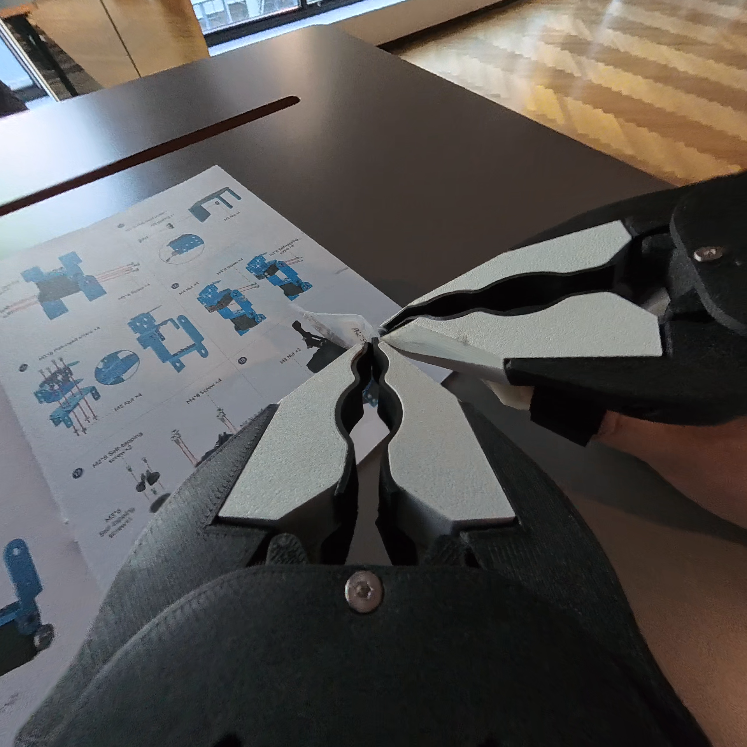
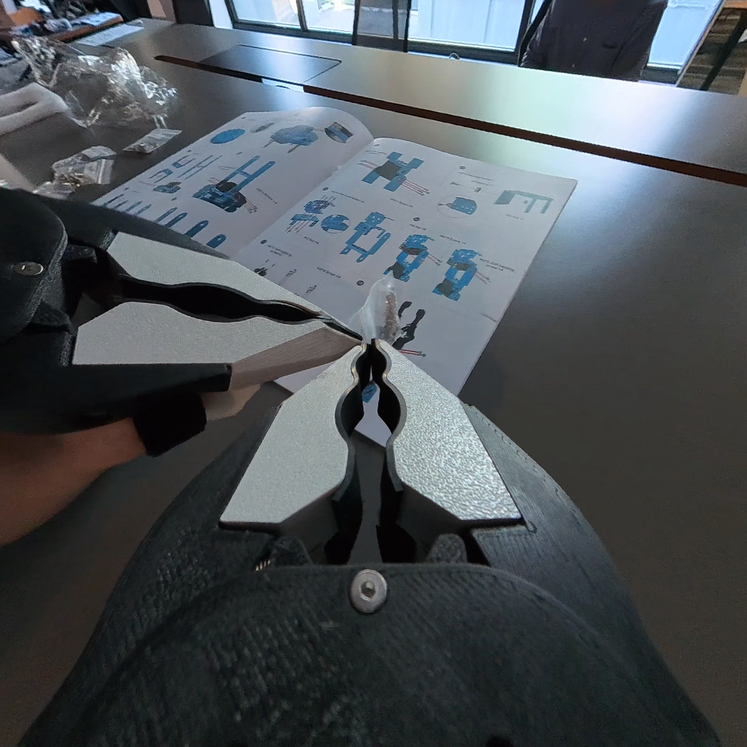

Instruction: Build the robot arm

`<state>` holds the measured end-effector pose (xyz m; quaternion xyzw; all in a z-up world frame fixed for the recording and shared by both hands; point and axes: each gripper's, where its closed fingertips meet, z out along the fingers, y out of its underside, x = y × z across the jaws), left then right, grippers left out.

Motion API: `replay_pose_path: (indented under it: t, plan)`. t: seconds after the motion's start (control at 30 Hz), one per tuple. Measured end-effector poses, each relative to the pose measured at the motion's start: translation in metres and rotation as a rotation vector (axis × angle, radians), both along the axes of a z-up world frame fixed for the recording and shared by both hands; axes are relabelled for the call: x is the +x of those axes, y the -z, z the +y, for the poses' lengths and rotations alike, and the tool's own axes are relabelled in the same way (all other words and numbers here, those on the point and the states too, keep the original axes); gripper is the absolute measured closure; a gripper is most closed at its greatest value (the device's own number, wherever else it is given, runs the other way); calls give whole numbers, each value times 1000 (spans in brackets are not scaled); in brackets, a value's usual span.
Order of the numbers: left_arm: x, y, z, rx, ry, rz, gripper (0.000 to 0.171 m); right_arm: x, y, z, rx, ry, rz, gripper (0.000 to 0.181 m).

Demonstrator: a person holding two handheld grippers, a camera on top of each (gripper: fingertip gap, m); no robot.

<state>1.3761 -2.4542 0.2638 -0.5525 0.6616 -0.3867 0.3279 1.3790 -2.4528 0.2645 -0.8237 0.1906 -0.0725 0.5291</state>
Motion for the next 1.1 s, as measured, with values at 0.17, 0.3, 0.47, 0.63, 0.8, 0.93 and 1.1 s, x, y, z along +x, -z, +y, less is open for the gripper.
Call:
replay_pose_path:
  t: [0.17, 0.3, 0.47, 0.63, 0.8, 0.93, 1.1]
  plan:
    - [15, 0, -2, -51, -104, -8, 171, 14, 0, -2, 7, 72, 10, 181]
    - [21, 1, 4, -12, -183, -24, 171, 22, 0, 0, -29, 114, -56, 181]
    - [26, -5, 7, -1, -240, -62, 171, 27, -8, 1, -52, 167, -193, 181]
    - [24, -6, 9, -29, -250, -71, 171, 31, -12, -4, -38, 190, -221, 181]
    - [24, -9, 3, -6, -225, -90, 171, 26, -13, 0, -50, 147, -260, 181]
    - [4, -26, -11, 42, -71, -172, 167, 19, -26, -7, 26, 53, -193, 181]
    - [-15, -47, -30, 176, 72, -258, 107, 2, -43, -24, 21, -125, 15, 181]
